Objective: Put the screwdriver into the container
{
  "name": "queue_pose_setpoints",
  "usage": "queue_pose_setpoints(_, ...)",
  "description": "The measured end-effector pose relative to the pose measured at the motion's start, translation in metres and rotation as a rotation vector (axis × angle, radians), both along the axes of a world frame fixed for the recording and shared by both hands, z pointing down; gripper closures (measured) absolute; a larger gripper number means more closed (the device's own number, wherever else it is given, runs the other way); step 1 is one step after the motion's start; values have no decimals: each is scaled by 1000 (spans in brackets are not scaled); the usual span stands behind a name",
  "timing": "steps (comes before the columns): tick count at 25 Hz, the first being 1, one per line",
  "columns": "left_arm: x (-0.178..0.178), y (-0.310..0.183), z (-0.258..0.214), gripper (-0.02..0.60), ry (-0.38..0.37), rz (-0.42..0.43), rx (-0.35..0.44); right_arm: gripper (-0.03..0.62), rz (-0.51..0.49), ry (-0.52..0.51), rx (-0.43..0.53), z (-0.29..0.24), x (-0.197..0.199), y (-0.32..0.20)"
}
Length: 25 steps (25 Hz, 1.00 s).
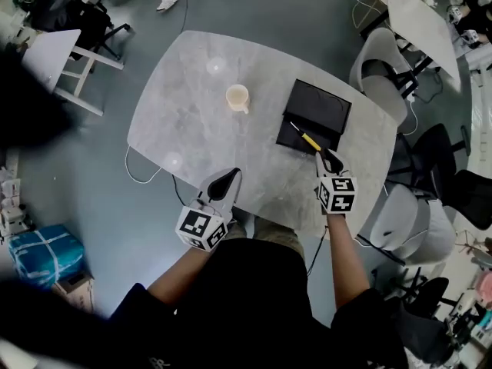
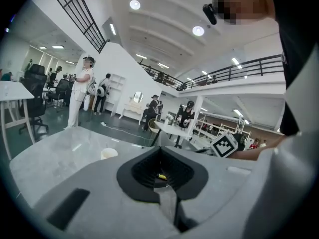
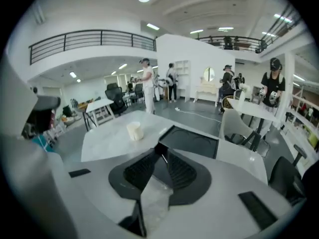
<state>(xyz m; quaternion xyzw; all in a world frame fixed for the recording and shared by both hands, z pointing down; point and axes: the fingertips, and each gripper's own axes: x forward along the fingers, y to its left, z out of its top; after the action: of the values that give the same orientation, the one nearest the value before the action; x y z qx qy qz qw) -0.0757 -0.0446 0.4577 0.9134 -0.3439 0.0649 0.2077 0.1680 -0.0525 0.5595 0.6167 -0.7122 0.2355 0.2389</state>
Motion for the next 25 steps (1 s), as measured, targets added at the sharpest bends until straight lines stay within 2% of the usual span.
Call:
queue_pose_setpoints(4, -13, 11, -17, 565, 23, 89, 37, 556, 114, -91, 140, -73, -35, 42)
queue_pose_setpoints(9, -33, 27, -43, 565, 65, 181, 94, 577, 279, -172, 267, -135, -82, 100)
queue_pose_setpoints(14, -32, 55, -49, 565, 85, 276, 123, 579, 366, -110, 371, -164, -121, 160)
queue_pose_setpoints(17, -30, 73, -53, 565, 88, 323, 146, 582, 371, -62, 414, -175, -138, 188)
queue_pose_setpoints(20, -33, 85, -54, 565, 76, 347, 173, 582, 387, -38, 440, -183, -148, 206)
queue_pose_setpoints(25, -41, 100, -47, 565, 62, 352, 168, 582, 406, -18, 431, -176, -156, 226)
